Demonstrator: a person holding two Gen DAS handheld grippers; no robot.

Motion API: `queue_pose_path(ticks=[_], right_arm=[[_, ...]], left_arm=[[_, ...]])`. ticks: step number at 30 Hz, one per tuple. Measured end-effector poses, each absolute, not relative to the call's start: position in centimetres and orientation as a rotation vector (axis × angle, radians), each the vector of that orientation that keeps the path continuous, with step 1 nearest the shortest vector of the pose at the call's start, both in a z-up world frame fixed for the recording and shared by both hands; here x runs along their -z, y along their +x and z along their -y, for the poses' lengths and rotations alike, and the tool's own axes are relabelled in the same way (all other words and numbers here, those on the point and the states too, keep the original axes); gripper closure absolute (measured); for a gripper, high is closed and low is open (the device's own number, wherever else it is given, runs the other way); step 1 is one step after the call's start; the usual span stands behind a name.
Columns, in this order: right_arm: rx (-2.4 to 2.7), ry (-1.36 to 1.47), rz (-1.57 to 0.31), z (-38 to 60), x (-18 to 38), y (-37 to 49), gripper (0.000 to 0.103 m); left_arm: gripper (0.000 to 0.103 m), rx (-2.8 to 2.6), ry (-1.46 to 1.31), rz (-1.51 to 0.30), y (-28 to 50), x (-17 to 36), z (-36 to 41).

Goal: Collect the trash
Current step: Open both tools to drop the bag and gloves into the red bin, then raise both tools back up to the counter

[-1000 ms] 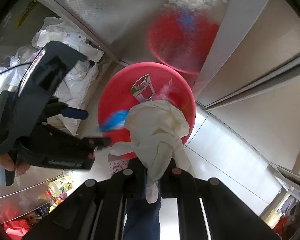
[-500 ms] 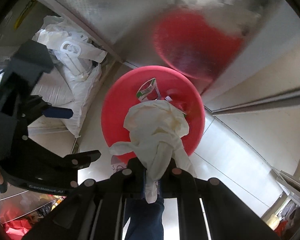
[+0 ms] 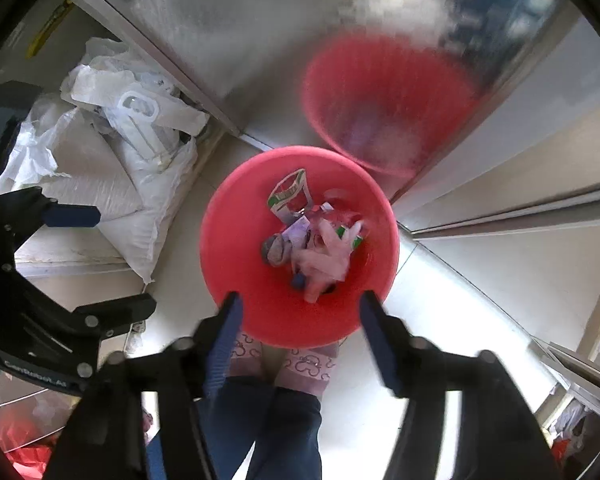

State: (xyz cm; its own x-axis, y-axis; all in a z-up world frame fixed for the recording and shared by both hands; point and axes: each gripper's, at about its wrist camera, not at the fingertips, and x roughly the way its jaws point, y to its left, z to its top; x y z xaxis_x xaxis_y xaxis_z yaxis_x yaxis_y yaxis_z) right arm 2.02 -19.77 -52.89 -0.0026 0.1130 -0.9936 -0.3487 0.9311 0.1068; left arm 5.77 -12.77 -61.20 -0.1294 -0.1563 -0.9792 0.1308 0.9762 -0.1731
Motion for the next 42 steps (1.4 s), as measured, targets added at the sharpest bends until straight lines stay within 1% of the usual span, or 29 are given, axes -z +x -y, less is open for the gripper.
queue_pose_path(ticks=[3, 6, 8, 10, 14, 19, 21, 22, 25, 28, 32, 36, 42], right_arm=[[-0.361, -0.186, -1.527, 19.6, 50.9, 2.0, 0.033], [-0.352, -0.186, -1.520, 19.1, 47.9, 1.9, 0.032], [-0.330, -0.191, -1.493, 18.9, 44.7, 1.6, 0.032], [-0.322, -0.187, -1.457, 18.9, 41.1, 1.4, 0.029], [-0.320, -0.208, -1.379, 19.2, 33.4, 0.0, 0.028], [-0.352, -0.218, -1.344, 19.5, 25.9, -1.8, 0.026], [-0.375, -0.245, -1.301, 19.0, 23.1, -2.5, 0.019], [-0.393, -0.257, -1.276, 18.8, 21.7, -2.8, 0.012], [-0.413, -0.242, -1.210, 18.6, 18.5, -2.8, 0.008], [-0.406, -0.189, -1.156, 18.9, 15.7, -1.9, 0.001], [-0.400, -0.164, -1.105, 19.2, 13.0, -0.2, 0.001], [-0.401, -0.183, -1.043, 19.0, 10.6, 1.0, 0.001], [-0.410, -0.183, -1.019, 18.2, 9.2, 3.6, 0.001]], left_arm=[[0.000, 0.246, -0.018, -1.670, 5.4, 58.3, 12.5], [0.000, 0.252, -0.023, -1.649, 5.0, 54.0, 12.3], [0.000, 0.248, -0.028, -1.632, 4.6, 50.6, 12.0], [0.000, 0.235, -0.028, -1.594, 4.1, 46.7, 11.8], [0.000, 0.202, -0.036, -1.536, 2.8, 38.5, 11.1], [0.000, 0.156, -0.075, -1.468, 1.0, 30.1, 10.3], [0.000, 0.145, -0.068, -1.438, 0.5, 27.0, 10.2], [0.000, 0.139, -0.059, -1.419, 0.3, 25.7, 10.2], [0.000, 0.113, -0.045, -1.354, 0.5, 21.8, 10.2], [0.000, 0.113, -0.080, -1.315, 1.0, 19.1, 10.1], [0.000, 0.081, -0.068, -1.253, 1.9, 16.3, 9.9], [0.000, 0.084, -0.062, -1.231, 3.2, 14.7, 9.3], [0.000, 0.052, -0.017, -1.166, 6.2, 11.9, 7.7]])
